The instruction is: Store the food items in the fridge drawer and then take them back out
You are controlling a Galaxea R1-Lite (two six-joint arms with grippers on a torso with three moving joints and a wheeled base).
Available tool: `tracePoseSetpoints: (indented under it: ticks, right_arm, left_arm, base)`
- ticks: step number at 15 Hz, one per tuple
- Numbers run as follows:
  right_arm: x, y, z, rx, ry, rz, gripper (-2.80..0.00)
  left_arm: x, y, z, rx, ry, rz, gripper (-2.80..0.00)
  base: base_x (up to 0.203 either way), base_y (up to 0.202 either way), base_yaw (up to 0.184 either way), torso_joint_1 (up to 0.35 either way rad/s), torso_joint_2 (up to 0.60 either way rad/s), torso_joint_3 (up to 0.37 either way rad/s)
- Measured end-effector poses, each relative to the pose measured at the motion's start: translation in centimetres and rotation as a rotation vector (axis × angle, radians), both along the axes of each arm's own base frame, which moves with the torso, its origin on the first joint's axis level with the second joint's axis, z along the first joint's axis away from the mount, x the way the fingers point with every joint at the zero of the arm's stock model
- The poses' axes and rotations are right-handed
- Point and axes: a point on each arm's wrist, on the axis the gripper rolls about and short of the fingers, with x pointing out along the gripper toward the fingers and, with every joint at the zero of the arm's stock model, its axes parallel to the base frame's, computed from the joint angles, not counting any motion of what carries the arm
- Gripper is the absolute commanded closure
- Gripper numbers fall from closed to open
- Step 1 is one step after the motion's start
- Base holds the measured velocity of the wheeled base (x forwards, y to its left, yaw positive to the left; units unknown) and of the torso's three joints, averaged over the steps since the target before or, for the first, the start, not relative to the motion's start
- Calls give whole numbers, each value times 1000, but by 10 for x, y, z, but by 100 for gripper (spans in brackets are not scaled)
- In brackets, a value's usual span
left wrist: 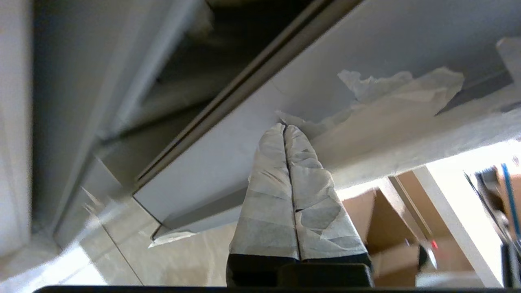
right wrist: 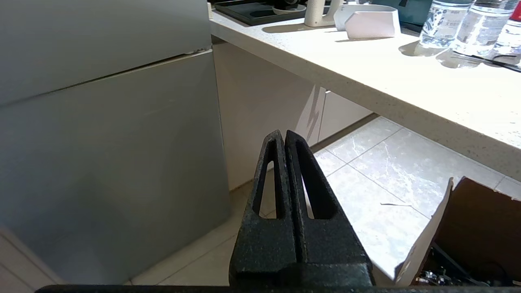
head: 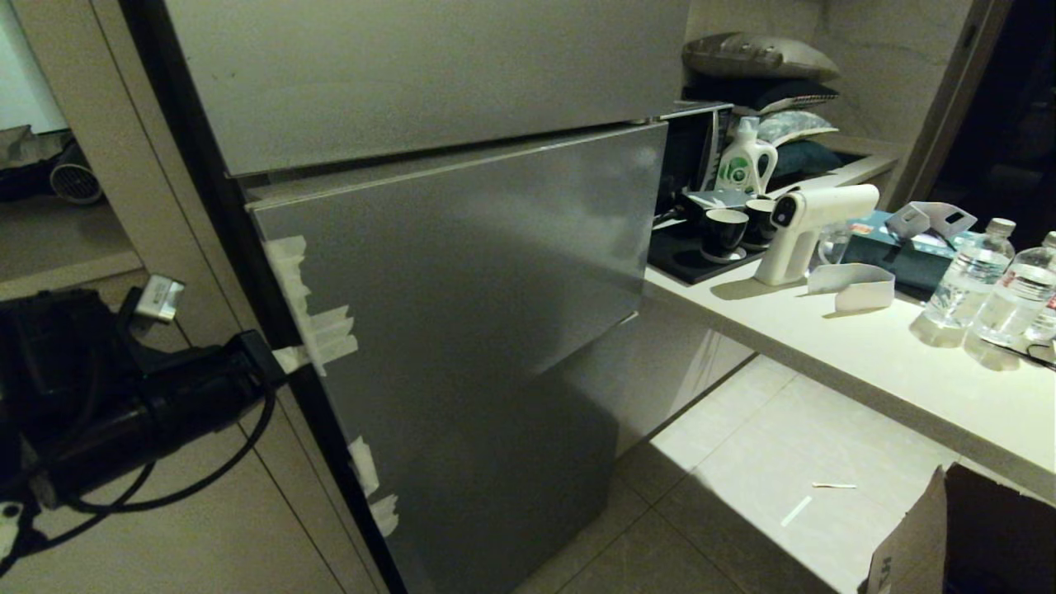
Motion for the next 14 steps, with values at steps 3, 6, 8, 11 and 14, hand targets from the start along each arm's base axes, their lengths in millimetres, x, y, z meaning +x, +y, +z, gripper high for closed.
tracePoseSetpoints:
  ticks: [3,6,8,11,14]
  right_arm:
    - [0,0,0,0,0,0,0]
    - [0,0,0,2,0,0,0]
    - [0,0,0,2,0,0,0]
    - [0,0,0,1,0,0,0]
    - [0,0,0,1,0,0,0]
  left_arm:
    - [-22,-14,1,1,-7,-69,0]
    - [-44,-29,4,-1,-36,-156,0]
    - [-59,-41,6,-4,-51,-229,0]
    - [-82,-49,6,-10,-73,-310,0]
    - [-94,-46,4,-10,-82,-309,0]
  base:
    - [0,0,0,0,0,0]
    - [0,0,0,0,0,0]
    - [0,0,0,0,0,0]
    - [0,0,0,0,0,0]
    - [0,0,0,0,0,0]
